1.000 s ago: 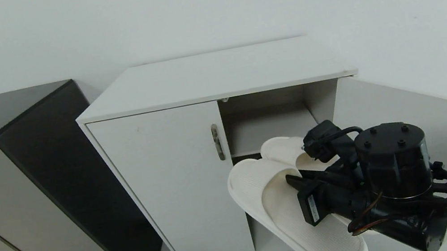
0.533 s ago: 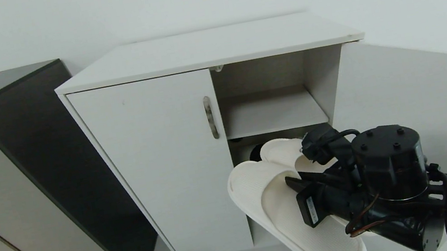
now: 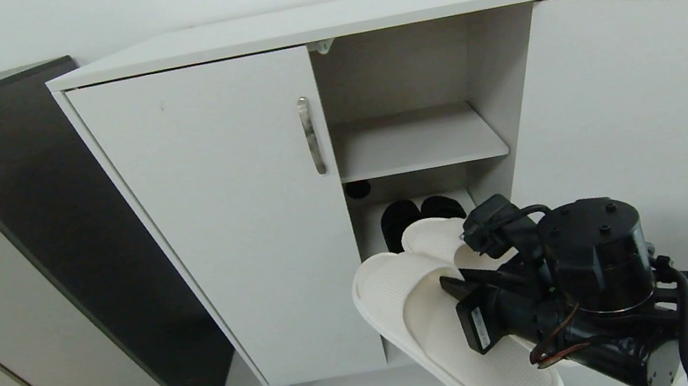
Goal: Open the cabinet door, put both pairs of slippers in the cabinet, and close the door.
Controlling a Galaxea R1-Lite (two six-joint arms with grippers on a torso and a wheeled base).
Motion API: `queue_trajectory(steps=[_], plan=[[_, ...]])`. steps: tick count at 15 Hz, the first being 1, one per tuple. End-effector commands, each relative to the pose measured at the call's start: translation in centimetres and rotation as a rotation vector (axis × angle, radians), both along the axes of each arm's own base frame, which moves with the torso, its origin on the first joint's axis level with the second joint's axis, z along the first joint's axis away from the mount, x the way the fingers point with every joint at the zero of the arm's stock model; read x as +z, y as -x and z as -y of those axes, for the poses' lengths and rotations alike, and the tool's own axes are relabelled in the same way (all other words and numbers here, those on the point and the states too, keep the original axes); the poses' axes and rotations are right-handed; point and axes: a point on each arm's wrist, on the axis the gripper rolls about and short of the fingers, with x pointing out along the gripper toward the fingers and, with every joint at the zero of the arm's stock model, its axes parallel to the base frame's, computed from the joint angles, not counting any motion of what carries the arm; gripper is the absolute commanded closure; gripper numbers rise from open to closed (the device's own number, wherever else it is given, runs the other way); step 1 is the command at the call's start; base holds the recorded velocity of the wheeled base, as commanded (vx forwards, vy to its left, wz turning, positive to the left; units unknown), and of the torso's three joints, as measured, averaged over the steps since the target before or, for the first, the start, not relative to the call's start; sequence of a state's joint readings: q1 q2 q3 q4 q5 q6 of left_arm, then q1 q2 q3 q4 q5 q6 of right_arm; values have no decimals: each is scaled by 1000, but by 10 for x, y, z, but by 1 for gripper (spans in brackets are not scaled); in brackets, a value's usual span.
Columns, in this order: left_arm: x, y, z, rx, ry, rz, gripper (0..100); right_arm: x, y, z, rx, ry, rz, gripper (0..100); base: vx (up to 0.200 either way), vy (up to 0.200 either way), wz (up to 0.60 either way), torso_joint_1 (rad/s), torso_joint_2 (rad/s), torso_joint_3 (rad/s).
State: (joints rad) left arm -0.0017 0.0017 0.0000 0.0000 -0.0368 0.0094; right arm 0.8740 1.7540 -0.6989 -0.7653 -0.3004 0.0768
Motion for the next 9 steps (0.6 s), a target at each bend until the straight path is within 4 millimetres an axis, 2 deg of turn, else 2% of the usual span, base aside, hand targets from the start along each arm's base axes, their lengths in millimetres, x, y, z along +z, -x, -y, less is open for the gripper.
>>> queue_trajectory(steps=[1, 9], plan=[[0, 0, 0, 0, -1, -1, 100, -1, 0, 0, 0, 3, -2, 100, 0, 0, 0, 2, 100, 115], [0, 0, 0, 0, -1, -1, 100, -8, 1, 1, 7, 51, 1, 100, 0, 0, 0, 0, 7, 6]])
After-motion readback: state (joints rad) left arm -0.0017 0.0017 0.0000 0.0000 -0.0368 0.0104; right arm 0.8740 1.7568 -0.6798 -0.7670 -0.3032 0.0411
